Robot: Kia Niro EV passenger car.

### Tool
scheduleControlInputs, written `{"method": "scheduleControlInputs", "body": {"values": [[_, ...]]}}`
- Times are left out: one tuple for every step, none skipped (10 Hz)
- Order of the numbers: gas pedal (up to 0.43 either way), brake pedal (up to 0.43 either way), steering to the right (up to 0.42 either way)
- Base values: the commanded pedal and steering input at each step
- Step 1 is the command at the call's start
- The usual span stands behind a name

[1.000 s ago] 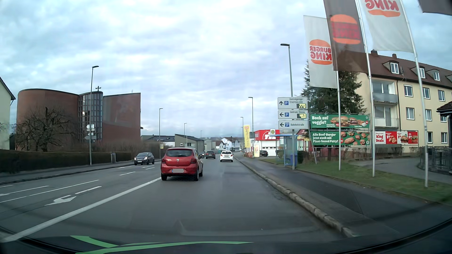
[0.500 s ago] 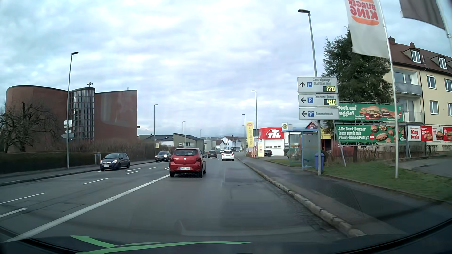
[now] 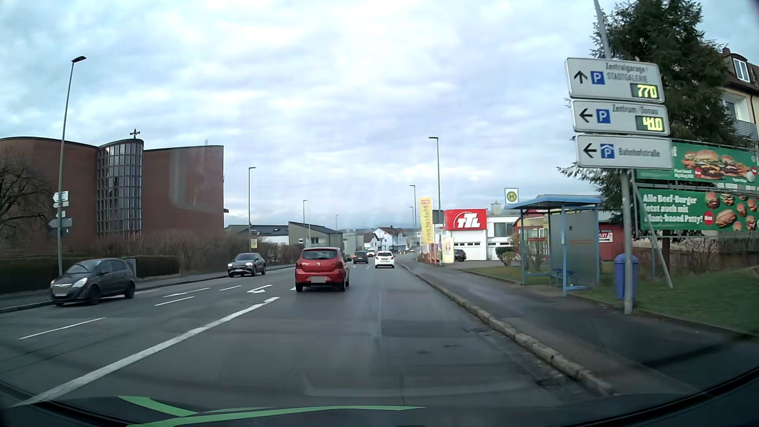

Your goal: Follow the waypoints while adhering to traffic rules and regulations

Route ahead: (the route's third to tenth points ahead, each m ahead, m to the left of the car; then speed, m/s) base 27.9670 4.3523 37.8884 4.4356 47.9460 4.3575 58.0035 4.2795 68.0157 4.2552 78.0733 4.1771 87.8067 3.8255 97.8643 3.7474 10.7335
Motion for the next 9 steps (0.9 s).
{"method": "scheduleControlInputs", "body": {"values": [[0.138,0.000,-0.007],[0.138,0.000,-0.007],[0.138,0.000,-0.008],[0.118,0.000,-0.008],[0.118,0.000,-0.008],[0.118,0.000,-0.008],[0.118,0.000,-0.008],[0.118,0.000,-0.008],[0.118,0.000,-0.008]]}}
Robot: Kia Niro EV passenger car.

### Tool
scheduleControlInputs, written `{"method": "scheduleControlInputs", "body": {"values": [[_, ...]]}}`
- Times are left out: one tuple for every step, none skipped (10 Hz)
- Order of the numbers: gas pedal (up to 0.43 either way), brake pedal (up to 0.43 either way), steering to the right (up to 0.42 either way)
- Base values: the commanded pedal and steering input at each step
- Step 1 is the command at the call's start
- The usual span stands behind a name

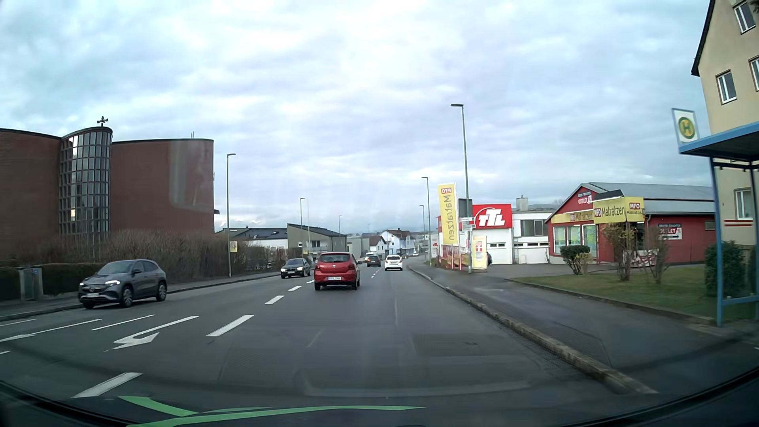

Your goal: Follow the waypoints while adhering to traffic rules and regulations

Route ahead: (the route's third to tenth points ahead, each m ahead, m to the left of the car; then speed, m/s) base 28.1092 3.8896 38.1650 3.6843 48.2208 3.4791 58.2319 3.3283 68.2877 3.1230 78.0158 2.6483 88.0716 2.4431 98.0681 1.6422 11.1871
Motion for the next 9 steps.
{"method": "scheduleControlInputs", "body": {"values": [[0.118,0.000,-0.008],[0.118,0.000,-0.008],[0.098,0.000,-0.009],[0.087,0.000,-0.009],[0.087,0.000,-0.009],[0.087,0.000,-0.009],[0.087,0.000,-0.008],[0.087,0.000,-0.009],[0.087,0.000,-0.008]]}}
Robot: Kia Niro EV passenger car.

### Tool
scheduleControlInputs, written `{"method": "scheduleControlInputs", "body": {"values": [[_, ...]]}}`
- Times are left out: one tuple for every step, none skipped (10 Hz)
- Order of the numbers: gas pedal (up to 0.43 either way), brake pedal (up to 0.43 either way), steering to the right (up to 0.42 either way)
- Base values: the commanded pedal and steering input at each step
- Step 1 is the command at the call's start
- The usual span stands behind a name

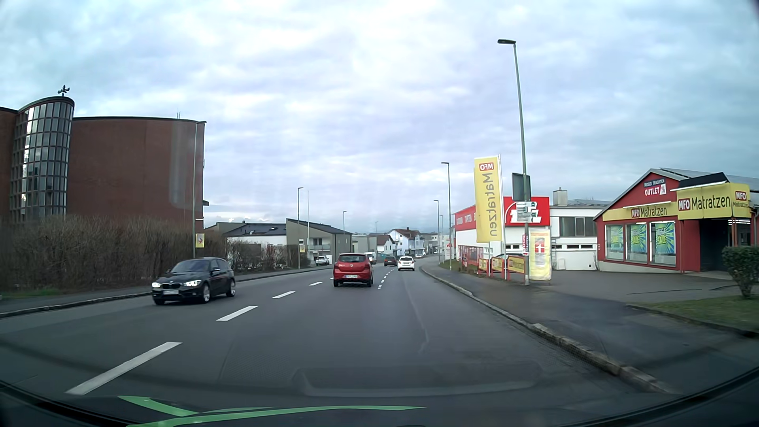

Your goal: Follow the waypoints while adhering to traffic rules and regulations

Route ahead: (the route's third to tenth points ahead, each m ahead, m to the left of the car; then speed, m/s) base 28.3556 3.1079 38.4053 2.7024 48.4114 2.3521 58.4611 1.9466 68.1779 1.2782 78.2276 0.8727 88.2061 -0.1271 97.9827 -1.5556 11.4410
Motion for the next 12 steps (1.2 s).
{"method": "scheduleControlInputs", "body": {"values": [[0.087,0.000,-0.008],[0.087,0.000,-0.008],[0.087,0.000,-0.008],[0.087,0.000,-0.006],[0.087,0.000,-0.004],[0.079,0.000,-0.004],[0.067,0.000,-0.004],[0.067,0.000,-0.003],[0.067,0.000,-0.003],[0.059,0.000,-0.002],[0.059,0.000,0.000],[0.059,0.000,0.001]]}}
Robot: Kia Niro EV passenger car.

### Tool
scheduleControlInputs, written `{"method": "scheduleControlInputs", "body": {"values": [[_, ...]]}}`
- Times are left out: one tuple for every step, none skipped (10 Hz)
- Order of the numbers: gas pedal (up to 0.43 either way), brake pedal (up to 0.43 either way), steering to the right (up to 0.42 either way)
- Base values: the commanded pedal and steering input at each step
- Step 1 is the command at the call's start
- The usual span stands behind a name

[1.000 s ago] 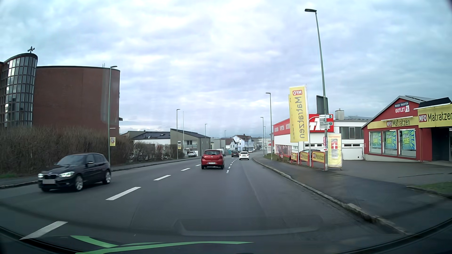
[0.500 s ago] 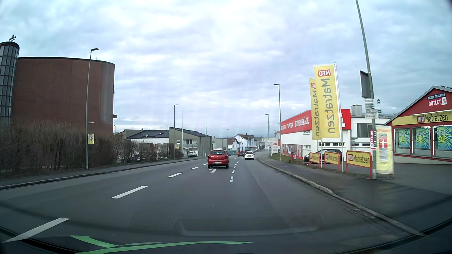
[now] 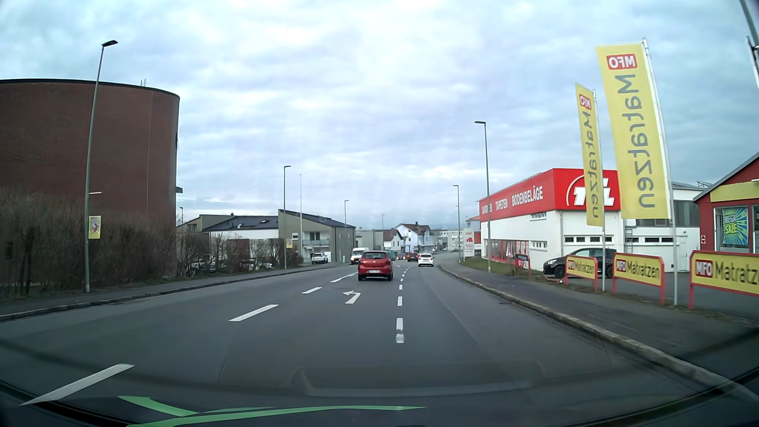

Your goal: Follow the waypoints while adhering to traffic rules and regulations

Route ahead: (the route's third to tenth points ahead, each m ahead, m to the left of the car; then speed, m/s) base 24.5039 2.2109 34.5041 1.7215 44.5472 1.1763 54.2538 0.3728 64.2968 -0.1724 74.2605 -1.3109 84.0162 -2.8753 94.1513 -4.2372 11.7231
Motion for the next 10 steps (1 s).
{"method": "scheduleControlInputs", "body": {"values": [[0.059,0.000,0.001],[0.059,0.000,0.002],[0.047,0.000,0.002],[0.047,0.000,0.002],[0.047,0.000,0.002],[0.047,0.000,0.003],[0.047,0.000,0.003],[0.047,0.000,0.004],[0.047,0.000,0.004],[0.047,0.000,0.006]]}}
